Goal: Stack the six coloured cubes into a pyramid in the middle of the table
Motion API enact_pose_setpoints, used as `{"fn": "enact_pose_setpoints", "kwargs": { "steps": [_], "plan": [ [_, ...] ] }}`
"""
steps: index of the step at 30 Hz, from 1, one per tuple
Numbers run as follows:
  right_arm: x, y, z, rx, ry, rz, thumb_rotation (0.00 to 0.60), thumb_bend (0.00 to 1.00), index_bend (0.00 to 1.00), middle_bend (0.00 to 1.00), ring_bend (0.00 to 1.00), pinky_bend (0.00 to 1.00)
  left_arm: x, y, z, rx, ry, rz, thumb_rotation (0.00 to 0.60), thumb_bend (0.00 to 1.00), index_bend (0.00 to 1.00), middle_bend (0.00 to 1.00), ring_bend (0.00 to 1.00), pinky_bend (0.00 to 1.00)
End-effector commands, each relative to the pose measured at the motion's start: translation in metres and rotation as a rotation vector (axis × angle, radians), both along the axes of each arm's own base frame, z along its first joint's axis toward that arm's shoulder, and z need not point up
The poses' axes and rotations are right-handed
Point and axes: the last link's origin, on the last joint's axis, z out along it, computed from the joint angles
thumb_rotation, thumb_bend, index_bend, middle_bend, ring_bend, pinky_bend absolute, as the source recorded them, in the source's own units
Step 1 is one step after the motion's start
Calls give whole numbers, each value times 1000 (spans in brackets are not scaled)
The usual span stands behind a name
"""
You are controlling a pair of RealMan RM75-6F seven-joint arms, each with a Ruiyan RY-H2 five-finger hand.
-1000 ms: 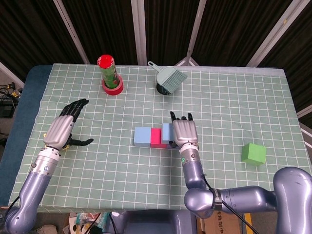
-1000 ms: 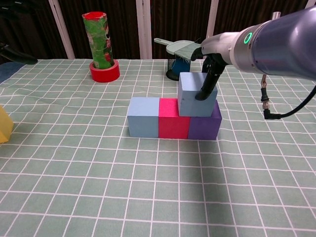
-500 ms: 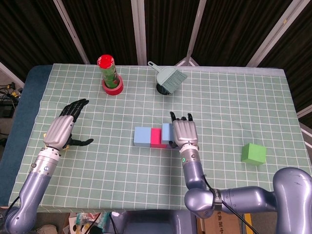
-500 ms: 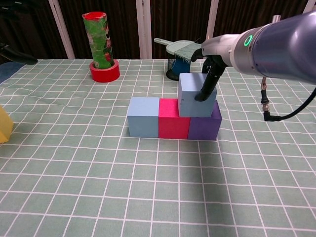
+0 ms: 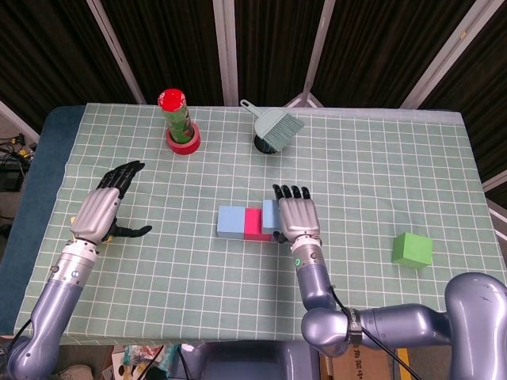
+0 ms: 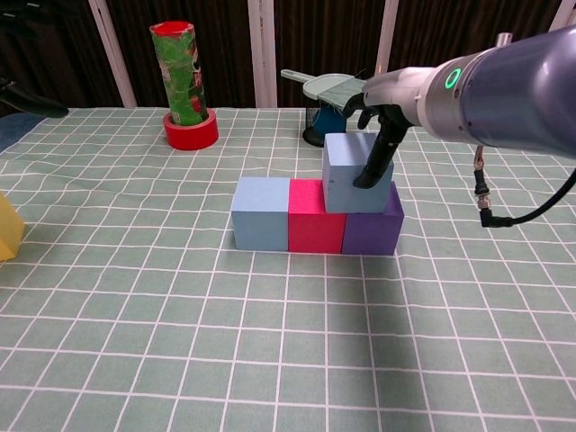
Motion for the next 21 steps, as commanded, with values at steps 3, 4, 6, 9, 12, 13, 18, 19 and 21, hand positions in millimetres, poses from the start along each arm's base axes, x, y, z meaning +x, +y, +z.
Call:
{"fn": "enact_pose_setpoints", "kwargs": {
  "steps": [3, 4, 6, 9, 12, 13, 18, 19, 21],
  "plan": [
    [0, 4, 2, 5, 7, 3, 600, 237, 0, 7, 3, 0, 0, 0, 0, 0, 1, -1, 600, 77, 0, 27, 0, 0],
    [0, 5, 3, 6, 9, 4, 600, 229, 0, 0, 0, 0, 0, 0, 0, 0, 2, -2, 600, 77, 0, 27, 0, 0],
    [-1, 8, 5, 8, 14, 4, 600, 216, 0, 0, 0, 0, 0, 0, 0, 1, 4, -3, 600, 77, 0, 26, 0, 0],
    [-2, 11, 10, 7, 21, 7, 600, 212, 0, 0, 0, 0, -1, 0, 0, 1, 7, -2, 600, 78, 0, 26, 0, 0],
    [-5, 14, 18, -7, 39, 20, 600, 212, 0, 0, 0, 0, -1, 0, -1, 1, 11, -1, 600, 77, 0, 26, 0, 0],
    [-8, 15, 23, -16, 46, 24, 600, 212, 0, 0, 0, 0, -1, 0, -1, 2, 13, -2, 600, 77, 0, 26, 0, 0],
    [-27, 19, 48, -78, 80, 18, 600, 212, 0, 0, 0, 0, -1, -1, -2, 3, 24, -6, 600, 77, 0, 25, 0, 0],
    [-32, 20, 53, -91, 86, 16, 600, 212, 0, 0, 0, 0, -1, -1, -2, 3, 27, -7, 600, 77, 0, 25, 0, 0],
    [-43, 21, 65, -121, 94, 2, 600, 212, 0, 0, 0, 0, 0, -2, -3, 3, 34, -10, 600, 77, 0, 25, 0, 0]
  ]
}}
